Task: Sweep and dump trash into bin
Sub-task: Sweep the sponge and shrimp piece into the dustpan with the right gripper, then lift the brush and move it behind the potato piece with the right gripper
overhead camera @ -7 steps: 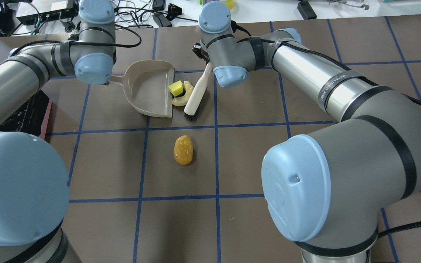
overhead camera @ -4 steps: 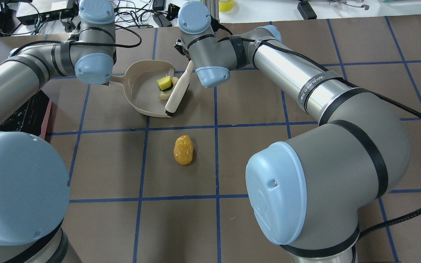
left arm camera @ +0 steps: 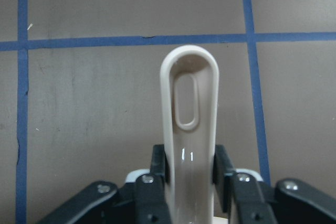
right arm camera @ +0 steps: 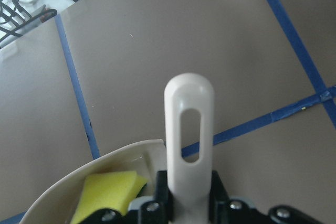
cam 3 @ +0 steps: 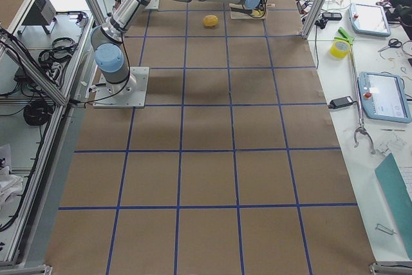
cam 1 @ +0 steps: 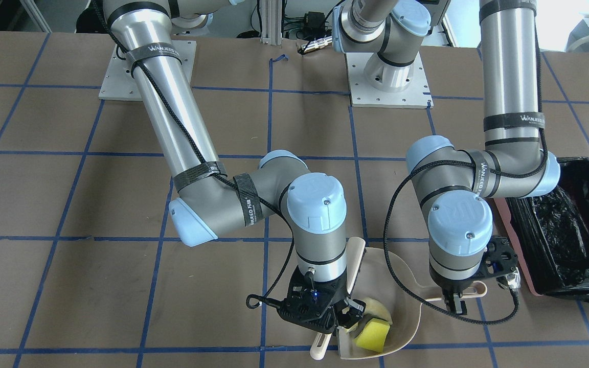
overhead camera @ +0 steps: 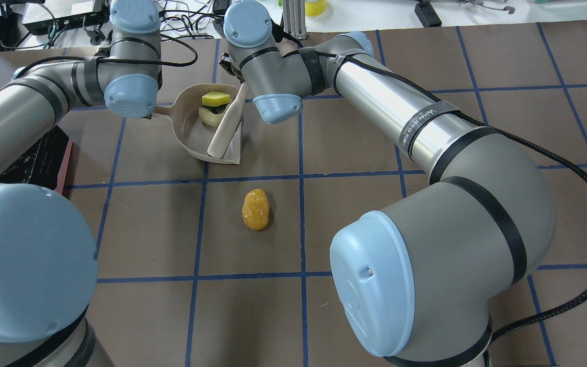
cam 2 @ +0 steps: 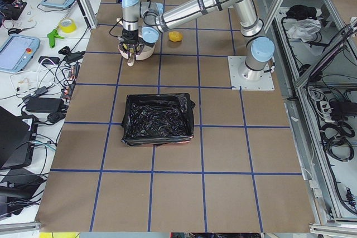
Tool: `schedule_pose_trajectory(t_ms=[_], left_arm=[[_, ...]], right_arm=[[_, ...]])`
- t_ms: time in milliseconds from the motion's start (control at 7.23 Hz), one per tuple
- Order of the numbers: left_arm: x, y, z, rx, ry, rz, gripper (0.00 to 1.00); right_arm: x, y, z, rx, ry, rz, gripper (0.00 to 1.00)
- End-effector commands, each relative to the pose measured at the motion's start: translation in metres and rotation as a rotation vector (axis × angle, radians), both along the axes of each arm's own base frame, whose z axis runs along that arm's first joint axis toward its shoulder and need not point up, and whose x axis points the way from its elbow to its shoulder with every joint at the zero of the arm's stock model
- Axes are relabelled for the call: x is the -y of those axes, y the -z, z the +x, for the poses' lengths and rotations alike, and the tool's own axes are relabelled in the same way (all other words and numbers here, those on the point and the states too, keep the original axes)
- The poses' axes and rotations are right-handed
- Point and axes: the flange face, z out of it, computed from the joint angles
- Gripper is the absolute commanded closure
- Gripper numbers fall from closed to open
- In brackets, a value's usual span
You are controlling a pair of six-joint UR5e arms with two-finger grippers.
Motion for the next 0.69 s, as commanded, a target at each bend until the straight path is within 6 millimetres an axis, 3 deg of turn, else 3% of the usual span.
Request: schedule_pose_trajectory(t_ms=[0,138,277,415,554], left_arm=[[0.000,0.000,0.000,-0.003,0.001,0.000,1.00],[0.000,-0.001,-0.001,-0.010,-0.001,-0.003,1.00],[-0.002,-0.003,-0.005,-0.049,0.005,-0.007,1.00],[-0.006,-0.015,-0.010,-0.134,0.029,-0.022,1.00],[-0.015,-0.011,-0.010,-0.141,0.067,0.002,1.00]], right_arm=[[0.003,-0.028,-0.033,-0.073,-0.063,0.053,0.95],[0.012,-0.045,-0.073,-0.098,-0.038,0.107,0.95],[0.000,-0.066,-0.098,-0.120,-0.023,0.176,0.95],[-0.015,-0.069,-0.122,-0.164,-0.053,0.201,0.95],[-0.038,-0.057,-0.146,-0.182,-0.069,0.237,0.96]])
